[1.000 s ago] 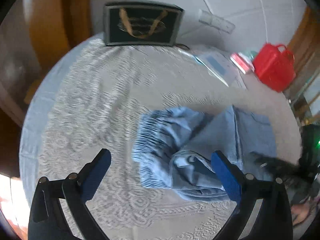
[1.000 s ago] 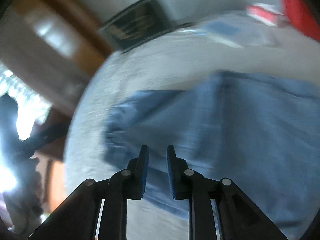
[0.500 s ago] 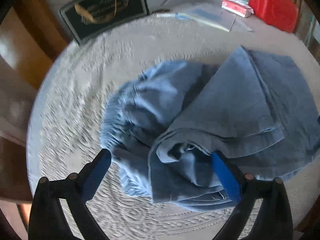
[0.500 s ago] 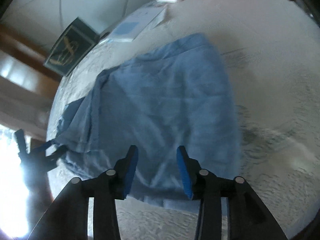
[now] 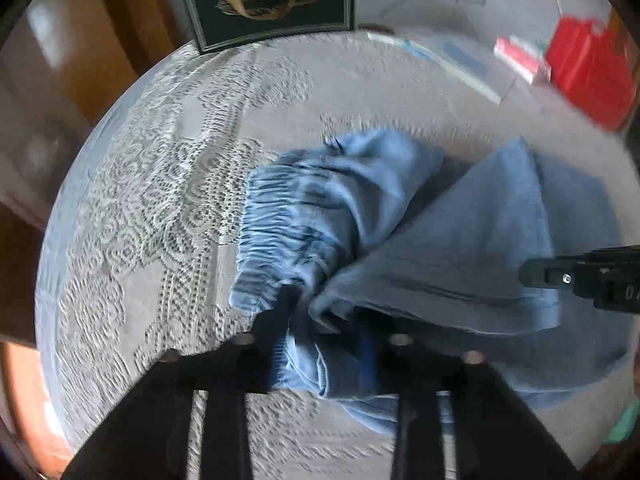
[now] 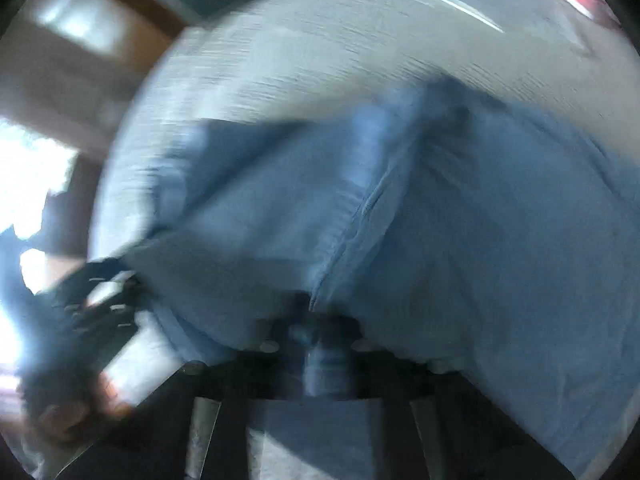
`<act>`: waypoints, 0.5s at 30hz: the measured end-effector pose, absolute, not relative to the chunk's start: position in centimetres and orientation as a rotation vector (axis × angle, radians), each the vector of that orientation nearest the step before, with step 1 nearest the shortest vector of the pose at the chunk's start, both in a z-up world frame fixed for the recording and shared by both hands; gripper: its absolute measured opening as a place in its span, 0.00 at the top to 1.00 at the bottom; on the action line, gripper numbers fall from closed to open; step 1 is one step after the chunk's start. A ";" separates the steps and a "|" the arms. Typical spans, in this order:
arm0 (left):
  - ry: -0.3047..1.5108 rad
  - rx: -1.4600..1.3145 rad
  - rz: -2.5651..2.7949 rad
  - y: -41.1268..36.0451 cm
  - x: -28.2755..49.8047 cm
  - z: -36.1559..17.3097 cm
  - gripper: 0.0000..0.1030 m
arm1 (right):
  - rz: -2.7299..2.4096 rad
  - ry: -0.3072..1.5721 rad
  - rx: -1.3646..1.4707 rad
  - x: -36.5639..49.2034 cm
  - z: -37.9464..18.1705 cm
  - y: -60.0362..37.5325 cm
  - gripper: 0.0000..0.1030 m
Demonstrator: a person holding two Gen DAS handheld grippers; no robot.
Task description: Fold clothes
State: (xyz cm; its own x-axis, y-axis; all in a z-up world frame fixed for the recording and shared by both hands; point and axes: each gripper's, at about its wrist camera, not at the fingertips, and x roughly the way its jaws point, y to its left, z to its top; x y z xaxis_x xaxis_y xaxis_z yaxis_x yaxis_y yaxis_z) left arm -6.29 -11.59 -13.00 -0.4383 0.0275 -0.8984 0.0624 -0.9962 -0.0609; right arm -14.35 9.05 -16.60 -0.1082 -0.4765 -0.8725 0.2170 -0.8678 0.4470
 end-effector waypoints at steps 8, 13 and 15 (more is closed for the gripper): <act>0.438 1.510 -2.629 -16.8 -3.1 -8.5 0.86 | -1.949 -0.230 1.366 -21.1 -6.7 3.8 0.86; 0.439 1.592 -2.549 -18.4 -2.9 -9.6 0.86 | -1.931 -0.277 1.403 -21.7 -7.2 5.1 0.70; 0.440 1.610 -2.559 -18.1 -3.1 -9.8 0.84 | -1.970 -0.288 1.424 -21.1 -7.9 7.1 0.70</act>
State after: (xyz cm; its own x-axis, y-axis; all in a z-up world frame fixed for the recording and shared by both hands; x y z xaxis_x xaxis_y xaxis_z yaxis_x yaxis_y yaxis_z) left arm -3.13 -18.10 -9.75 -0.4419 0.0792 -0.8936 0.2241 -0.9548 -0.1954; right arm -21.12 7.06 -7.88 -0.1703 -0.6361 -0.7525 0.3936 -0.7441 0.5399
